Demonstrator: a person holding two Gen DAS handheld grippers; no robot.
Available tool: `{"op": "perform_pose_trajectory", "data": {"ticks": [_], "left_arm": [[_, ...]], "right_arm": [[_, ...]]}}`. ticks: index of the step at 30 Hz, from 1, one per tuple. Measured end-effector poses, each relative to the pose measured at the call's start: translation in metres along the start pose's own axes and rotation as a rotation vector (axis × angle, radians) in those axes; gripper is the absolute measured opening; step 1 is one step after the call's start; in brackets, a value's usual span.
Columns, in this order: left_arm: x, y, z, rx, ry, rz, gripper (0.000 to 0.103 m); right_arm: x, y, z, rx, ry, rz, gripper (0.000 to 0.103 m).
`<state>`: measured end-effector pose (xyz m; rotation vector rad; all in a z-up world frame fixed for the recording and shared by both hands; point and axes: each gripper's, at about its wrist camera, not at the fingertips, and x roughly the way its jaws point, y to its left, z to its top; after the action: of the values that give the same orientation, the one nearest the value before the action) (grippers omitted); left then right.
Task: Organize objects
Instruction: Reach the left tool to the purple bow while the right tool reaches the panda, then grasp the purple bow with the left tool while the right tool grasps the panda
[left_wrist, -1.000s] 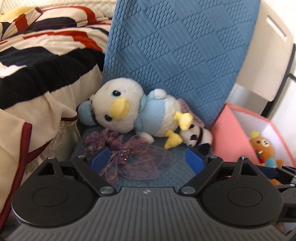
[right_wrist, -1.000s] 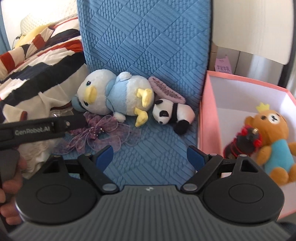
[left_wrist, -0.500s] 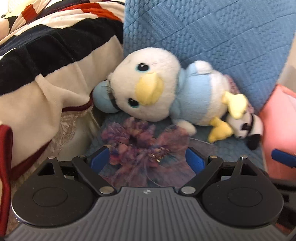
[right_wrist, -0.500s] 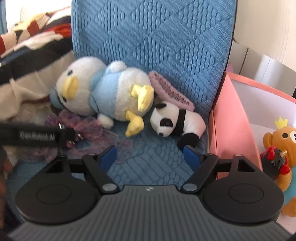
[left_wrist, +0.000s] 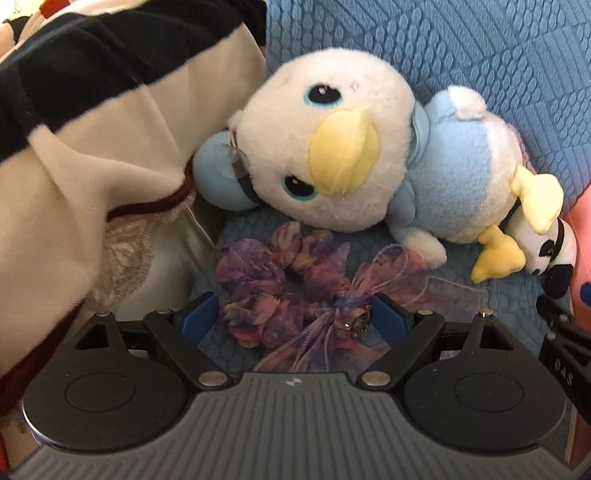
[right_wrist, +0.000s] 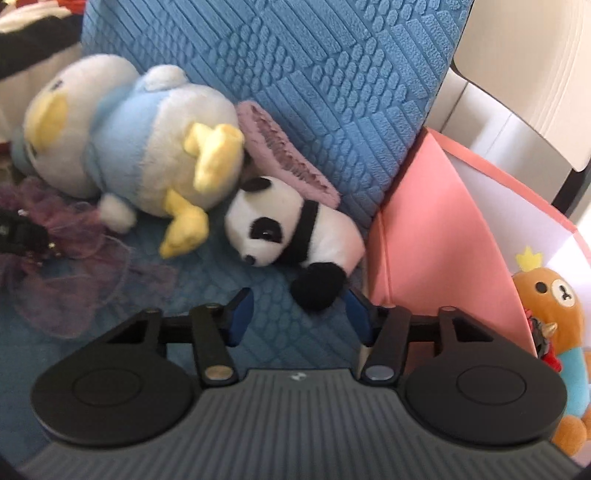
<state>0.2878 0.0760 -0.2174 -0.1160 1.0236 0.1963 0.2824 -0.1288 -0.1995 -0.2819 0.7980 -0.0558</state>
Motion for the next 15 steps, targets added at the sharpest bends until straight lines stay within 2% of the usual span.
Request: {"op": "perform_pose_trajectory", "data": {"ticks": [5, 7, 9, 12, 15], "left_arm": [[0.003, 0.004, 0.0, -0.031, 0.006, -0.02, 0.089], [0.003, 0.006, 0.0, -0.043, 0.002, -0.03, 0.087], [0.002, 0.007, 0.0, -0.057, -0.002, -0.034, 0.086], [-0.001, 0.007, 0.0, -0.064, -0.013, -0.04, 0.08], [-0.006, 0.006, 0.0, -0.056, -0.031, -0.047, 0.068]], "right_arm": [[0.012, 0.003, 0.005, -0.021, -0.007, -0.043, 0.053], [0.017, 0.004, 0.006, -0.027, -0.004, -0.054, 0.05], [0.024, 0.004, 0.006, -0.03, 0.005, -0.077, 0.041], [0.032, 0.001, 0.006, -0.015, 0.015, -0.092, 0.037], [0.031, -0.001, 0.008, 0.007, 0.012, -0.094, 0.034]]}}
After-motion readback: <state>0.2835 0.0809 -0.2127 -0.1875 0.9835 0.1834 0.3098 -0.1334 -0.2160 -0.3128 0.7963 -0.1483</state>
